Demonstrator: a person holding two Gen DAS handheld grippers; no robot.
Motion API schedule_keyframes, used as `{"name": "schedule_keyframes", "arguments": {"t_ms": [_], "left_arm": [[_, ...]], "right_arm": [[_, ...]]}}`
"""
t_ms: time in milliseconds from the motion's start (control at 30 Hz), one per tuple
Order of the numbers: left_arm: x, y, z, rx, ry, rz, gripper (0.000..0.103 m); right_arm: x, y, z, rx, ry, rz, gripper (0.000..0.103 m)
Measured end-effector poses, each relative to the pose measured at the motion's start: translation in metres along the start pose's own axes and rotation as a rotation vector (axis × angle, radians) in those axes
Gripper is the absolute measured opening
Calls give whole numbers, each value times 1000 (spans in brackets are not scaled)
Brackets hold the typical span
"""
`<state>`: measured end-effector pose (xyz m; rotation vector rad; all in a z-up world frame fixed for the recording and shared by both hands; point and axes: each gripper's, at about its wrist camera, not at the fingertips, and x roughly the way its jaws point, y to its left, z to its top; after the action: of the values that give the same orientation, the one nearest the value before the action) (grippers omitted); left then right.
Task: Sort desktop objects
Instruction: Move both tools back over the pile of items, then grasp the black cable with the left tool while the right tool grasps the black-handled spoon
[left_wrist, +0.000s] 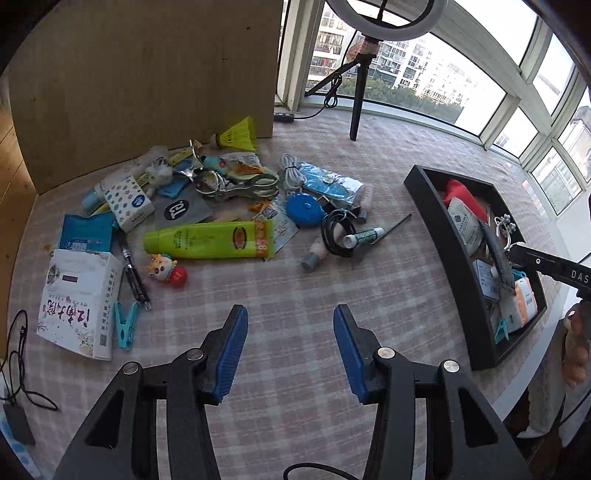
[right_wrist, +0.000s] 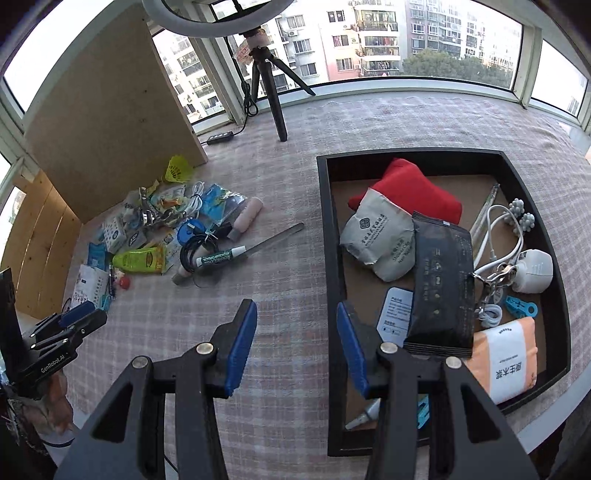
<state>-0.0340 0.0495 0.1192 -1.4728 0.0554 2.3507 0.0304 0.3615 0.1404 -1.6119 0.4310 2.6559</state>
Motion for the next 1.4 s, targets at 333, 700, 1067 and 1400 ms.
{"name": "schedule_keyframes", "arguments": {"t_ms": [333, 700, 1067, 1400], "left_arm": [[-3, 54, 3, -36, -4, -20, 45], [43, 14, 36, -80, 4, -60, 45], [109, -35, 77, 20, 80, -28, 45], [139, -44, 85, 47, 126, -30, 45]], "right_arm": [[28, 41, 11, 17, 41, -49, 44], [90, 27, 43, 51, 124, -32, 44], [154, 14, 71, 101, 207, -35, 44], [176, 17, 75, 142, 251, -6, 43]]}}
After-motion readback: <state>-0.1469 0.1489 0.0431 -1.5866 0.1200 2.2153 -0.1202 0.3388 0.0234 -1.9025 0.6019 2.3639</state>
